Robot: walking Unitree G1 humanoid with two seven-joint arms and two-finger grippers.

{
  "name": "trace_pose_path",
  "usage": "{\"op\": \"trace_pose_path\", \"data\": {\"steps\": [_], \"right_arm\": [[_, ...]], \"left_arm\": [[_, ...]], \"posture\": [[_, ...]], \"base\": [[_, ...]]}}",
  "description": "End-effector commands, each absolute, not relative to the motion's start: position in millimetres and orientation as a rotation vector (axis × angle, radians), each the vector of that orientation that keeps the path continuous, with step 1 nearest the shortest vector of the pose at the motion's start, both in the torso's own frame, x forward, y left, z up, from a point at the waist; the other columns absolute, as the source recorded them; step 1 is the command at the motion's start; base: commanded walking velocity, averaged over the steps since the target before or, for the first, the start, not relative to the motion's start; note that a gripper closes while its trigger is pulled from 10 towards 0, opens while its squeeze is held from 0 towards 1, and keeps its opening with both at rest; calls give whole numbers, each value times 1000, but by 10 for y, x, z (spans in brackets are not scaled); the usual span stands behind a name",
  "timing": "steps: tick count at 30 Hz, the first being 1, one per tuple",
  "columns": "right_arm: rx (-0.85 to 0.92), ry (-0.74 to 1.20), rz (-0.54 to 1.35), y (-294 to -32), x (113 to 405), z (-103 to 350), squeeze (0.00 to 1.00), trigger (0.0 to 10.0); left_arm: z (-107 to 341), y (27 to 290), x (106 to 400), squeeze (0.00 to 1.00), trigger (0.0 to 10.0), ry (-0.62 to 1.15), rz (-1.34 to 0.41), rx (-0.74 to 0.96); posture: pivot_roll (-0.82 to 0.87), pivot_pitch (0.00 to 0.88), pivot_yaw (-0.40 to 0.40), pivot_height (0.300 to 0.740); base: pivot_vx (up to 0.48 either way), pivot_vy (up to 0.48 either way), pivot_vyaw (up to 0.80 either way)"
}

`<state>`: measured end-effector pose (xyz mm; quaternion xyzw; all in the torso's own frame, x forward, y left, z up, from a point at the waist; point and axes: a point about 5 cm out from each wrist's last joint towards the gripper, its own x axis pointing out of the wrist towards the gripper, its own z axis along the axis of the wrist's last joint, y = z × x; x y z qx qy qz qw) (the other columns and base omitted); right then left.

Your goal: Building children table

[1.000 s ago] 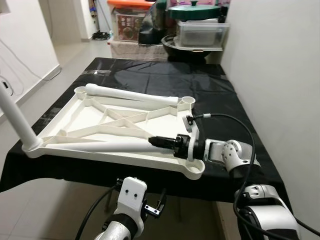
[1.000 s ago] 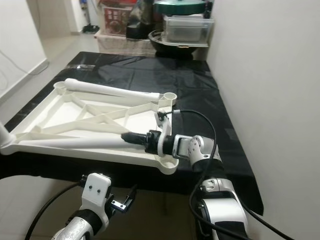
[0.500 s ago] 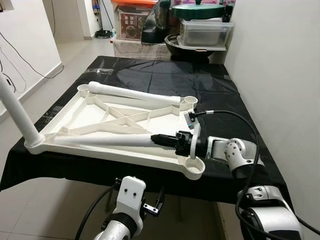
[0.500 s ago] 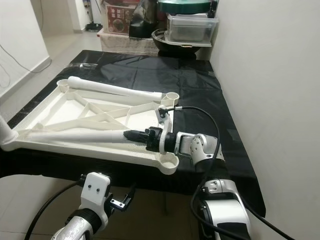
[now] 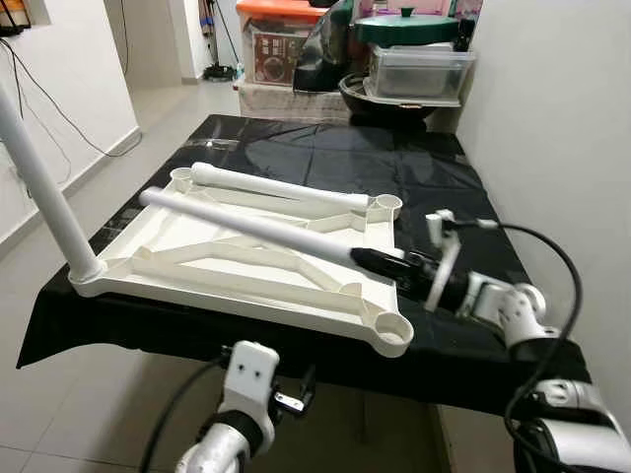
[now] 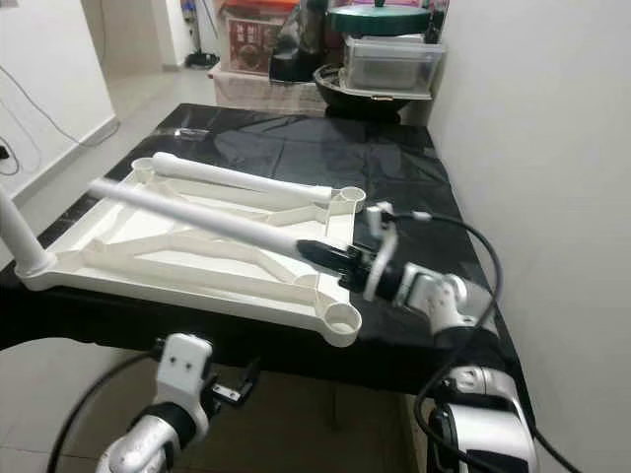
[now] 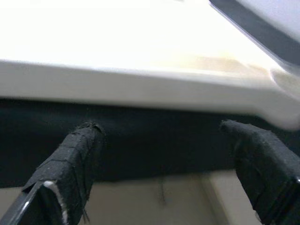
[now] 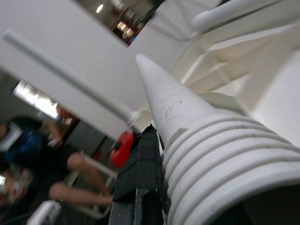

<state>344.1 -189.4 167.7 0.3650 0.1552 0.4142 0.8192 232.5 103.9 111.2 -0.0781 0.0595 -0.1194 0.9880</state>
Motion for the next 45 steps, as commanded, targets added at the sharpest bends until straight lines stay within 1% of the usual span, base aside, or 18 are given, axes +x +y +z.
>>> {"op": "trace_pose_path", "data": {"steps": [1, 2, 4, 6, 10, 11, 13, 15, 16, 18, 25, 32, 35, 38, 39, 40, 41, 45], "right_arm": [[840, 289, 858, -1947, 3409, 1648, 0, 0], [876, 280, 863, -1966, 3353, 1613, 0, 0], [938, 261, 890, -1974, 3245, 1571, 0, 0], [960, 247, 923, -1959, 3167, 1557, 0, 0], [970, 234, 957, -1941, 3103, 1553, 0, 0], [984, 226, 981, -1925, 3052, 1547, 0, 0], [984, 226, 981, -1925, 3052, 1547, 0, 0], [1016, 225, 1040, -1888, 2938, 1534, 0, 0], [1016, 225, 1040, -1888, 2938, 1534, 0, 0], [1039, 234, 1097, -1855, 2848, 1546, 0, 0], [1029, 304, 1182, -1774, 2747, 1523, 0, 0], [994, 351, 1209, -1712, 2683, 1479, 0, 0], [1010, 341, 1227, -1719, 2636, 1500, 0, 0], [1019, 337, 1236, -1716, 2624, 1502, 0, 0], [1018, 337, 1236, -1712, 2622, 1496, 0, 0], [1018, 337, 1236, -1712, 2622, 1496, 0, 0], [1020, 337, 1240, -1706, 2618, 1492, 0, 0], [1024, 336, 1250, -1683, 2614, 1485, 0, 0]], "left_arm": [[1159, 1168, 2404, 855, 10000, 100, -147, -303], [1259, 1248, 2473, 1000, 10000, 54, -116, -394], [1454, 1376, 2589, 1000, 10000, -24, -91, -557], [1577, 1442, 2655, 1000, 10000, -68, -104, -627], [1656, 1484, 2701, 1000, 10000, -94, -122, -656], [1705, 1500, 2721, 0, 10000, -108, -152, -686], [1705, 1500, 2721, 0, 10000, -108, -152, -686], [1771, 1499, 2714, 0, 10000, -122, -235, -766], [1771, 1499, 2714, 0, 10000, -122, -235, -766], [1807, 1491, 2676, 0, 10000, -125, -306, -850], [1907, 1457, 2605, 0, 10000, -147, -438, -925], [1975, 1483, 2616, 0, 10000, -174, -464, -984], [2030, 1569, 2610, 0, 10000, -215, -482, -1100], [2052, 1600, 2595, 0, 10000, -230, -495, -1139], [2070, 1610, 2580, 0, 2275, -243, -510, -1161], [2070, 1610, 2580, 0, 2275, -243, -510, -1161], [2084, 1633, 2570, 0, 0, -260, -515, -1188], [2110, 1676, 2553, 0, 0, -286, -534, -1214]], "posture": [[23, 0, -48, 740], [23, 0, -46, 740], [22, 0, -43, 740], [22, 0, -38, 740], [21, 0, -37, 740], [19, 0, -33, 740], [19, 0, -33, 740], [18, 0, -31, 740], [18, 0, -31, 740], [19, 0, -37, 740], [25, 0, -41, 740], [23, 0, -39, 740], [22, 0, -40, 740], [22, 0, -40, 740], [24, 0, -40, 740], [24, 0, -40, 740], [24, 0, -40, 740], [26, 0, -39, 740]], "base": [[0, 0, 0], [0, 0, 0], [0, 0, 0], [0, 0, 0], [0, 0, 0], [0, 0, 0], [0, 0, 0], [0, 0, 0], [0, 0, 0], [0, 0, 0], [0, 0, 0], [0, 0, 0], [0, 0, 0], [0, 0, 0], [0, 0, 0], [0, 0, 0], [0, 0, 0], [0, 0, 0]]}}
